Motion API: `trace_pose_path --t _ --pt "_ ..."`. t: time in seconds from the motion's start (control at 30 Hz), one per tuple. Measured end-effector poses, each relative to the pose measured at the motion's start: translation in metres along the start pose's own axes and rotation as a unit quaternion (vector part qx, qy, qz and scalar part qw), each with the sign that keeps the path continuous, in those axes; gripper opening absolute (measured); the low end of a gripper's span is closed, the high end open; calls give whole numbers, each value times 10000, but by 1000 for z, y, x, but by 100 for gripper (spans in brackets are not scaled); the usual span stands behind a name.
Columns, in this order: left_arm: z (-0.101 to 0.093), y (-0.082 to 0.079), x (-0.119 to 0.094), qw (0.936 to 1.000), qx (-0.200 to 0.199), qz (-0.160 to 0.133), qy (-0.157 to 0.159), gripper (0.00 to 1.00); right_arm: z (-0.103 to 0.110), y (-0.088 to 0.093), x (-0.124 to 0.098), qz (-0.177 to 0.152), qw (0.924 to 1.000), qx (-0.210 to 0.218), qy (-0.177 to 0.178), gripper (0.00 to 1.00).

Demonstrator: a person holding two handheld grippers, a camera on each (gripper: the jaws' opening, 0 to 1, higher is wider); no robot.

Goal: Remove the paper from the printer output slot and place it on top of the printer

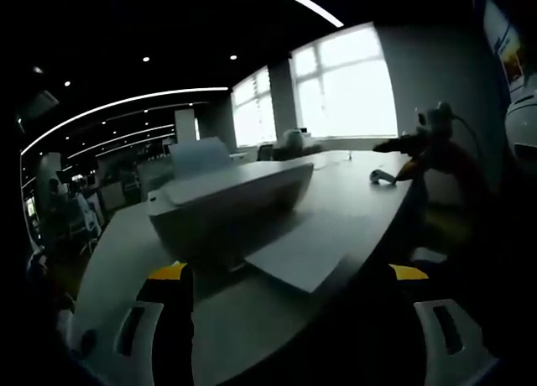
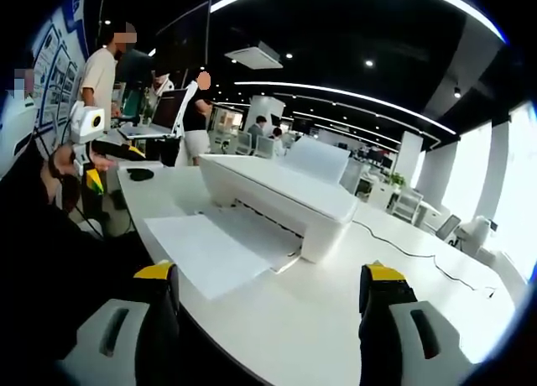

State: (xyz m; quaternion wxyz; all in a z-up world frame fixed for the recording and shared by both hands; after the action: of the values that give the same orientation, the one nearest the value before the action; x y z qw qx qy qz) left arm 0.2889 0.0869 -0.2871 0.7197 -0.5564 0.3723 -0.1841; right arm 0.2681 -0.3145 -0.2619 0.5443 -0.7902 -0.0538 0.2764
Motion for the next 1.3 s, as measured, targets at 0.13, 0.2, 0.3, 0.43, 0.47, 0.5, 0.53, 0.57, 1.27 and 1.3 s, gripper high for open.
trace_pose_path --t 0.13,0.2,0.3,0.43,0.47,0.5,0.53,0.57,1.27,1.3 --pt "-1 0 1 10000 -6 2 23 97 -1 0 -1 4 10000 -17 16 84" --pt "-1 -1 2 10000 6 6 36 97 -1 -1 -2 -5 10000 -23 19 84" --pt "-1 0 2 10000 5 8 39 97 -1 -1 -2 -12 10000 -35 26 84" --pt "-1 0 3 10000 -7 11 40 97 -1 -1 -1 -5 10000 -40 27 84" --pt "-1 0 3 10000 -8 11 40 97 -1 0 -1 -2 10000 -43 27 84" --pt "-1 0 3 10000 -10 12 39 97 -1 0 -1 1 10000 -46 27 84" --pt "-1 1 4 10000 -14 23 40 97 -1 0 -1 5 10000 -50 32 83" --pt "-1 1 5 10000 -16 21 47 97 -2 0 -1 8 10000 -52 36 83" --pt "-3 3 9 9999 -47 66 107 97 -2 -1 -5 12 9999 -85 80 83" --pt "-4 3 9 9999 -47 69 114 97 -2 -1 -5 12 9999 -88 81 83"
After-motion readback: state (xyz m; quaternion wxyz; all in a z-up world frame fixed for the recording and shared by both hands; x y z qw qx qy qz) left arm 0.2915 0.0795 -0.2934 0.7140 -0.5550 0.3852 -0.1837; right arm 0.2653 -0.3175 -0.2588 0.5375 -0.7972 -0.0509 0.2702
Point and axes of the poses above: the point that each gripper's makers call its tool centre point, and the gripper's own axes: x roughly forward along the fingers, z roughly to its left, y roughly out of its underside, the point moved 9 cm from there along -x, roughly backward along the fingers, and after that the axes turned 5 degrees about z, right-handed, at the moved point
